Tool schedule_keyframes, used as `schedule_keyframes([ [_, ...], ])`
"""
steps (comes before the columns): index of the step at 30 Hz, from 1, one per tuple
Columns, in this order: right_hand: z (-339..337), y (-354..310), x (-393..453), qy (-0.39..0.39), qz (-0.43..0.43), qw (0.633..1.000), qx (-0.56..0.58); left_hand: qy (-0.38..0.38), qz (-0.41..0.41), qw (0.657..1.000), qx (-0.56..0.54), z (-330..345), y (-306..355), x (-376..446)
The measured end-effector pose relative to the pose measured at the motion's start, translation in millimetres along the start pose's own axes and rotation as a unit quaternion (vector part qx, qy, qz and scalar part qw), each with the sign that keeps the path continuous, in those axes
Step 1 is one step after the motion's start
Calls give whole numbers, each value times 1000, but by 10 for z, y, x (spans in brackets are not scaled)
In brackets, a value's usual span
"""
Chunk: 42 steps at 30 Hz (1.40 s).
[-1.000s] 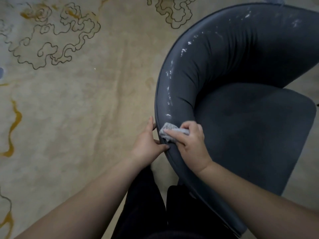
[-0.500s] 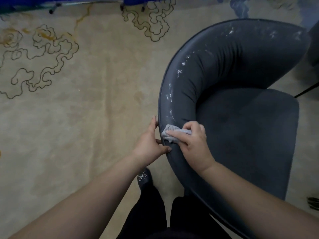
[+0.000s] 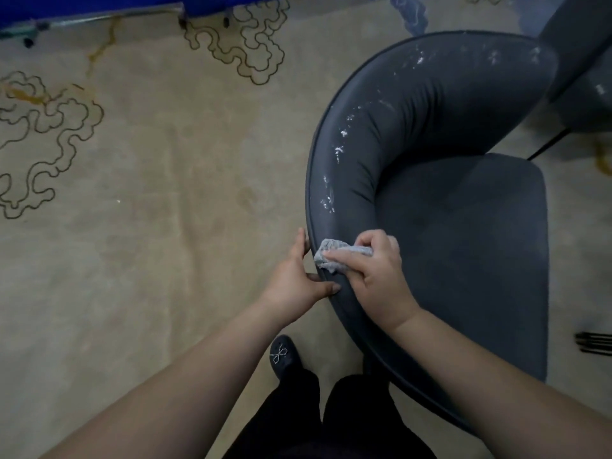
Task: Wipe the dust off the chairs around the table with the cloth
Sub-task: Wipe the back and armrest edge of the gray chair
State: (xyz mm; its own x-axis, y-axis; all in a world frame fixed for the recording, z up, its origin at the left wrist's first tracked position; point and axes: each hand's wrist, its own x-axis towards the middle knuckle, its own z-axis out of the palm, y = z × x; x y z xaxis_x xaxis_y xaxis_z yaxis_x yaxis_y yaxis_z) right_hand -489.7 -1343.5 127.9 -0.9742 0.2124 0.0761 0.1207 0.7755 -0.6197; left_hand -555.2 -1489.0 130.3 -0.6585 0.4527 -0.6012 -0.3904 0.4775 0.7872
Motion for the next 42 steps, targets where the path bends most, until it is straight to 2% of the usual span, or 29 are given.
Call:
schedule_keyframes([
  [7,73,-123,770,4,21,1000,-22,-19,32,999,-17,-42,60,56],
  [11,96,-74,518,39,20,999,-2,-24,24,999,-13,-110,119,121],
  [14,94,-37,422,32,26,999,8,-47,13,999,8,-180,165,195],
  [20,86,-64,1182,42,33,998,-19,-51,4,999,3,-262,291,351],
  [26,73,3,804,40,15,999,13,-26,-9,999,27,-430,518,568],
  [28,35,53,1014,27,7,1000,13,-22,-7,999,25,-469,575,632],
  [33,-10,92,1734,70,25,997,8,-23,7,999,30,-507,672,756],
  [39,93,119,1244,89,40,995,35,-27,2,999,39,-552,708,856],
  [42,66,125,1525,90,48,994,22,-39,11,998,39,-580,751,920],
])
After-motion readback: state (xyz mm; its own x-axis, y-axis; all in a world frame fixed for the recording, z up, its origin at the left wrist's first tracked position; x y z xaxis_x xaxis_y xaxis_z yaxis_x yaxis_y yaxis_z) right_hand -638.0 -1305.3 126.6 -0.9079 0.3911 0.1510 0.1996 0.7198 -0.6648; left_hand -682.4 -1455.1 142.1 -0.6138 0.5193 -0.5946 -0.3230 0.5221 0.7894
